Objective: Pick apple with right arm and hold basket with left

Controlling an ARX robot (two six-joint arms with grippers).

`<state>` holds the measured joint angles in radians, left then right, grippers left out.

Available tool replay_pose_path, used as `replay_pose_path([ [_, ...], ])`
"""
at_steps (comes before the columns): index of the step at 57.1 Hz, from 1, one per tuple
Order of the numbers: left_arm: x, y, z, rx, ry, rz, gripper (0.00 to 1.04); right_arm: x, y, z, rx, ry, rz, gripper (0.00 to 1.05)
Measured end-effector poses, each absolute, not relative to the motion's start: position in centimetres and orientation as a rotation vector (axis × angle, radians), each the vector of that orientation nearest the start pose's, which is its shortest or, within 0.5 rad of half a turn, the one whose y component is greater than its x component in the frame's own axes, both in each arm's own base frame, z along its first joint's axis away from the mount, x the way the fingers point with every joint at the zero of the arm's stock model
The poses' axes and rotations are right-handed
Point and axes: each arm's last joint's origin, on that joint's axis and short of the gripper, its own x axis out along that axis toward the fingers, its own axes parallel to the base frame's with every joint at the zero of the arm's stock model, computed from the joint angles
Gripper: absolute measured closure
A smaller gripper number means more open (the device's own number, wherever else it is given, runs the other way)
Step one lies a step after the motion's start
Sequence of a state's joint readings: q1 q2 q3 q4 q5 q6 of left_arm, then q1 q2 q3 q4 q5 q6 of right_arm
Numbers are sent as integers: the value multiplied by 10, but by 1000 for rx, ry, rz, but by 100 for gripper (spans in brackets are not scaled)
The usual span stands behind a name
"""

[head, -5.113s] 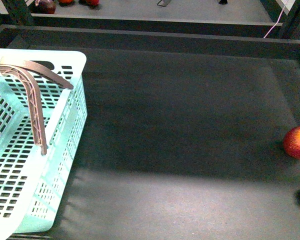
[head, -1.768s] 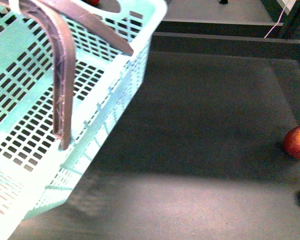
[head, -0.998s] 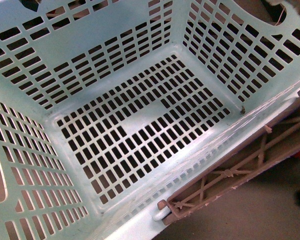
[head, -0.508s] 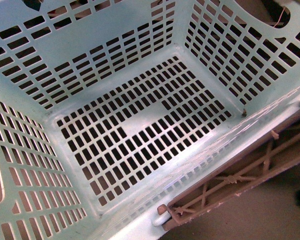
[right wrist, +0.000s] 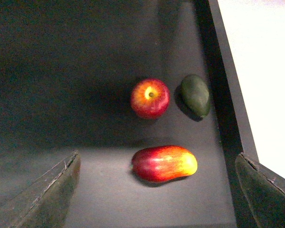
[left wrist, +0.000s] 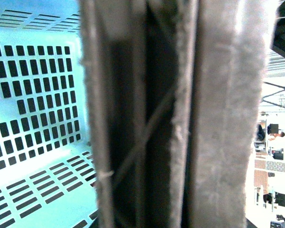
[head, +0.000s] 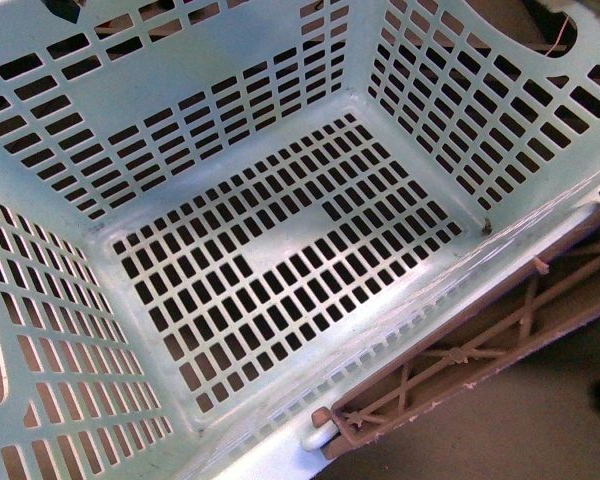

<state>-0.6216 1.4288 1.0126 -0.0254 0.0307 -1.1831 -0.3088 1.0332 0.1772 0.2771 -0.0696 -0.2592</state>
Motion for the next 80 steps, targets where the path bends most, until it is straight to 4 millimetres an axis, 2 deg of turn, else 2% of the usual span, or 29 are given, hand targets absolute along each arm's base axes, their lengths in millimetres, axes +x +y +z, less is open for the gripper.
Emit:
replay_pose_path([
  [2, 258, -186, 279, -991, 746, -305, 91, 170, -53, 128, -164, 604, -154, 9],
  [11, 258, -186, 279, -991, 747, -307, 91, 238, -74, 81, -285, 694, -140, 9],
  [16, 258, -186, 279, -991, 746, -306, 91, 253, -77, 57, -277, 777, -111, 9],
  [21, 258, -186, 279, -991, 746, -305, 91, 272, -77, 19, -254, 915, -64, 9],
  [24, 258, -186, 279, -991, 746, -306, 91, 282, -77, 7, -250, 946, -52, 9],
  [36, 258, -186, 279, -991, 746, -305, 91, 319, -82, -8, -278, 948, -77, 9],
  [54, 258, -186, 279, -991, 746, -306, 91, 349, -92, -17, -237, 953, -106, 9],
  [80, 258, -186, 279, -991, 746, -305, 91, 377, -100, -29, -175, 967, -119, 9],
])
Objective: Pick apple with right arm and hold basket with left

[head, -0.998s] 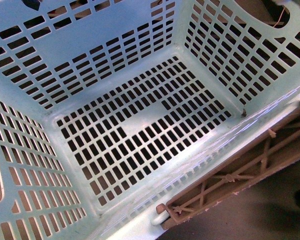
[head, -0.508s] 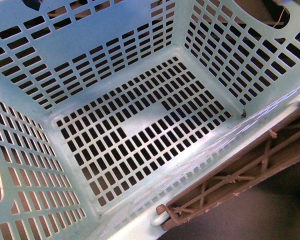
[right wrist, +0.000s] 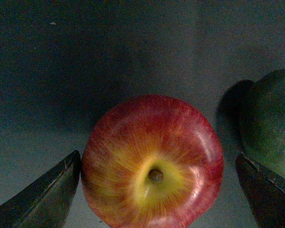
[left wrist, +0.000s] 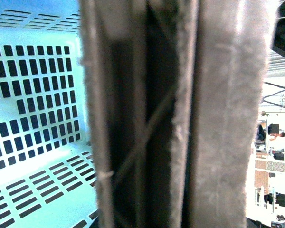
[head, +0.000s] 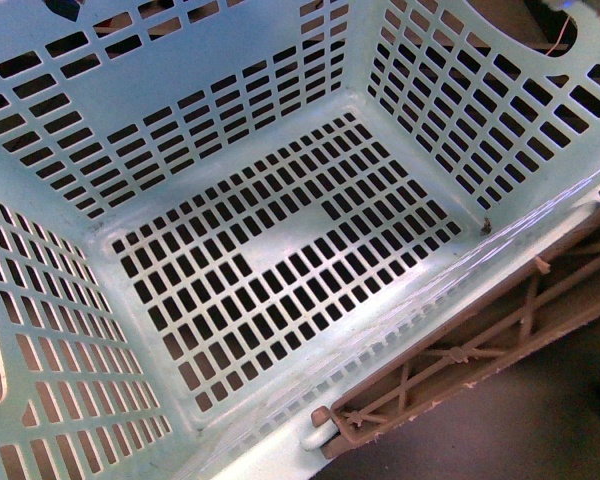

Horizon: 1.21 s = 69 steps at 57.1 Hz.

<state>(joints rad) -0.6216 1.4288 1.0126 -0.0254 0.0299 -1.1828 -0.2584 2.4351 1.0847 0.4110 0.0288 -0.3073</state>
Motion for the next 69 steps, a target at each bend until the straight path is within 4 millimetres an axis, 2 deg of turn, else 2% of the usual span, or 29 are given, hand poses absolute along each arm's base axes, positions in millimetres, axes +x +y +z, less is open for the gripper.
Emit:
replay_pose_path([
  [16, 258, -186, 279, -991, 746, -305, 91, 379, -101, -46, -111, 996, -110, 9],
  [22, 258, -186, 279, -991, 746, -305, 91, 379, -101, -49, -104, 995, -122, 21],
  [27, 258, -186, 279, -991, 746, -305, 91, 379, -101, -49, -98, 992, -126, 25],
  [37, 258, -186, 279, -991, 745, -305, 91, 373, -99, -46, -82, 975, -124, 25],
  [43, 258, -186, 279, -991, 746, -305, 91, 366, -98, -38, -84, 952, -116, 25],
  [52, 258, -186, 279, -991, 747, -306, 91, 356, -98, -7, -84, 864, -98, 25],
  [62, 258, -186, 279, -991, 745, -305, 91, 340, -98, 46, -95, 727, -61, 25],
  [69, 258, -186, 279, -991, 745, -305, 91, 321, -96, 89, -92, 636, -29, 25],
])
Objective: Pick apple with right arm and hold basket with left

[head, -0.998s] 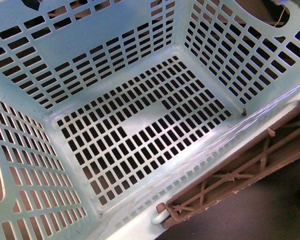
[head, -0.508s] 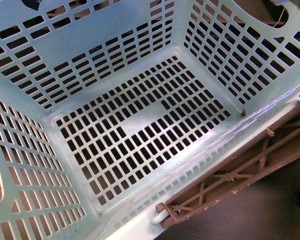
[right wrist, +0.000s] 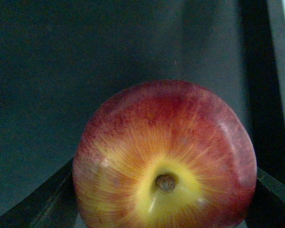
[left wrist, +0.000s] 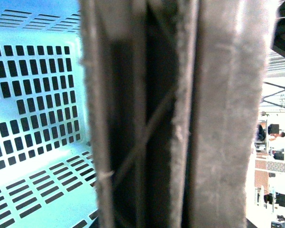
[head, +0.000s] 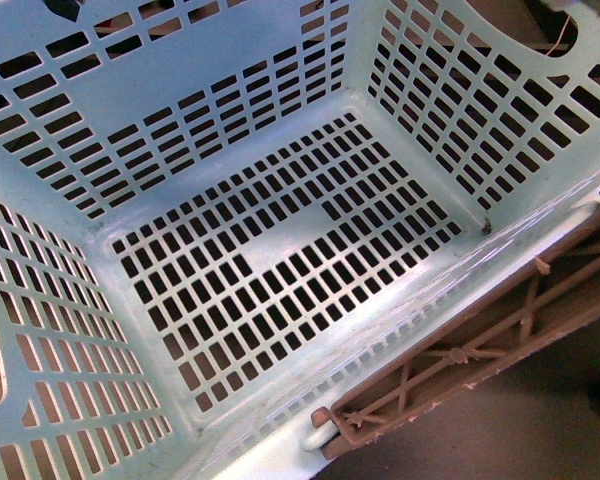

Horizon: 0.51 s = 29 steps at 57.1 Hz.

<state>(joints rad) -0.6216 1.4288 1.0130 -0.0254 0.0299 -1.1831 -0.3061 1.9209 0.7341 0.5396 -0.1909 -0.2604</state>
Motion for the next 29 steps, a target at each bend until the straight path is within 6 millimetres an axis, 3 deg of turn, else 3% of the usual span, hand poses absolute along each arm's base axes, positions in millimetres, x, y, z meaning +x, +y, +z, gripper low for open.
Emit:
replay_pose_path([
  [5, 258, -186, 279, -991, 746, -306, 91, 308, -93, 117, -94, 577, -16, 25],
  [10, 258, -186, 279, -991, 745, -305, 91, 288, -85, 165, -98, 461, 7, 25],
  [19, 258, -186, 279, -991, 746, -306, 91, 254, -47, 245, -110, 237, 86, 25],
  [25, 258, -186, 279, -991, 745, -305, 91, 235, -8, 274, -88, 137, 187, 25],
  [29, 258, -186, 279, -991, 745, -305, 91, 229, 11, 279, -73, 115, 241, 25],
])
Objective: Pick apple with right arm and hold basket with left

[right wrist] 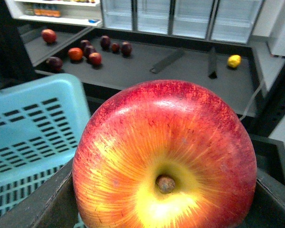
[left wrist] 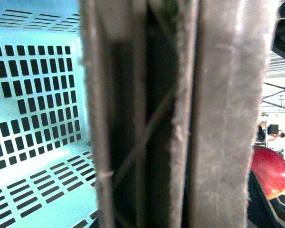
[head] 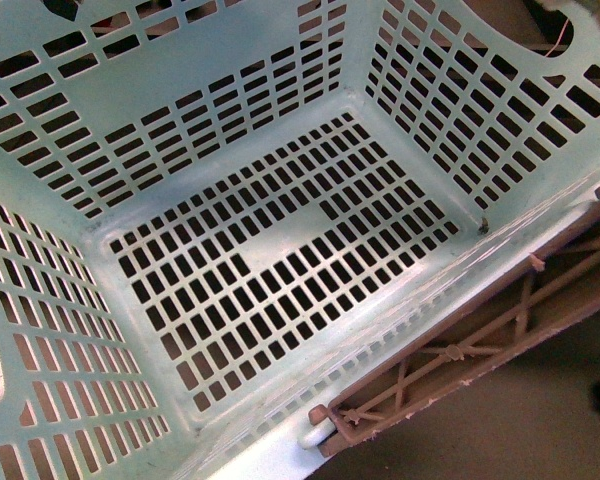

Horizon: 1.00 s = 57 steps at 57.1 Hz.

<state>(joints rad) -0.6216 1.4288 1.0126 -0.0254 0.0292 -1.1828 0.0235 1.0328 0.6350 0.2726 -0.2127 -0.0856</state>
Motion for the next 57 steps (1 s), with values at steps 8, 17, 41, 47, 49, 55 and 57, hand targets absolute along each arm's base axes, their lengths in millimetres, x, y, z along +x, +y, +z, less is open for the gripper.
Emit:
replay_pose_path([
  [8, 258, -186, 279, -991, 745, -305, 91, 226, 41, 271, -44, 131, 308, 25],
  [17, 258, -186, 279, -991, 746, -306, 91, 223, 63, 253, -27, 183, 354, 25],
  [41, 258, -186, 279, -989, 744, -305, 91, 217, 79, 235, -25, 232, 371, 9],
  [47, 258, -187, 279, -986, 748, -307, 91, 215, 73, 241, -20, 215, 339, 9],
  [49, 258, -187, 279, -985, 749, -309, 91, 213, 68, 244, -16, 209, 308, 9],
  [55, 259, -186, 279, -982, 740, -300, 91, 207, 46, 254, -11, 189, 140, 9],
  [57, 259, -186, 279, -978, 737, -298, 91, 204, 39, 257, -10, 187, 96, 9],
])
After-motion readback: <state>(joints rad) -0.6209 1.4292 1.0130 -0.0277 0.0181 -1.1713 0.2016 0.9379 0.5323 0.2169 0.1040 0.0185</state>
